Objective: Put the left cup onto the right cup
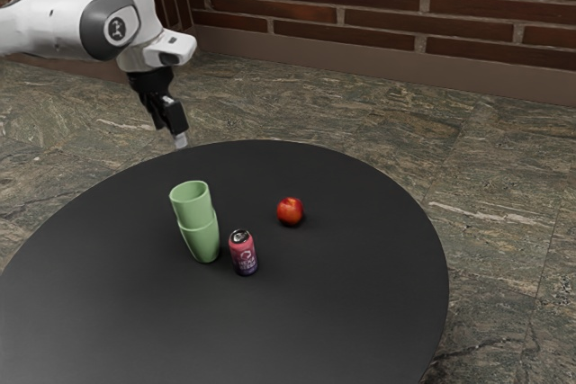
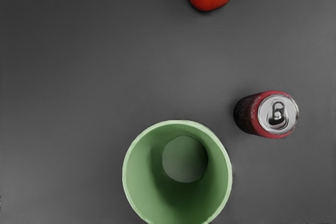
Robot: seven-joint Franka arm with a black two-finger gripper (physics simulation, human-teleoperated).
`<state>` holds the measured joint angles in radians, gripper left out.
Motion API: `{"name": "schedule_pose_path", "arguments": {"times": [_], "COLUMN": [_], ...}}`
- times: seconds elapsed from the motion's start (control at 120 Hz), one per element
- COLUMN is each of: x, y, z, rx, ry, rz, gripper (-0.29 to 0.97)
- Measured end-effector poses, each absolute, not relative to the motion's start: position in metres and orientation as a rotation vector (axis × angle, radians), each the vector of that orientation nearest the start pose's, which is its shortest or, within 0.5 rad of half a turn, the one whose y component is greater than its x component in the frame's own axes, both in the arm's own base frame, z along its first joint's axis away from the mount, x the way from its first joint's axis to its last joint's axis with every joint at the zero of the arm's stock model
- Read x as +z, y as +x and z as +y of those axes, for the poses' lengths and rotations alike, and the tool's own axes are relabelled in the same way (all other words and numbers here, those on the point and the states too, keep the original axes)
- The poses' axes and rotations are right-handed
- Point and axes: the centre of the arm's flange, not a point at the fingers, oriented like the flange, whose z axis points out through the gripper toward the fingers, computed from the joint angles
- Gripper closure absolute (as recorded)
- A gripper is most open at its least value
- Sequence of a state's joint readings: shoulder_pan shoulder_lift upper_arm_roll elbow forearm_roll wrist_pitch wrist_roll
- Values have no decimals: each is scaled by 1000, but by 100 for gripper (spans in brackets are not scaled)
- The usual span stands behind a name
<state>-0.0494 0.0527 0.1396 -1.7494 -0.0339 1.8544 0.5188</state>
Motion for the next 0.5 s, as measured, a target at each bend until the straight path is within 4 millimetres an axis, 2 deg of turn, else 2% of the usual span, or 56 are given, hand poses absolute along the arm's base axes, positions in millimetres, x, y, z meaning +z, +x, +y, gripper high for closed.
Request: {"name": "schedule_pose_path", "arguments": {"times": [0.233, 0.5], "x": [584, 628], "y": [576, 558], "z": [57, 57], "rx": [-78, -75], "ry": [-3114, -3138], "rz": [511, 399], "gripper": [2, 2]}}
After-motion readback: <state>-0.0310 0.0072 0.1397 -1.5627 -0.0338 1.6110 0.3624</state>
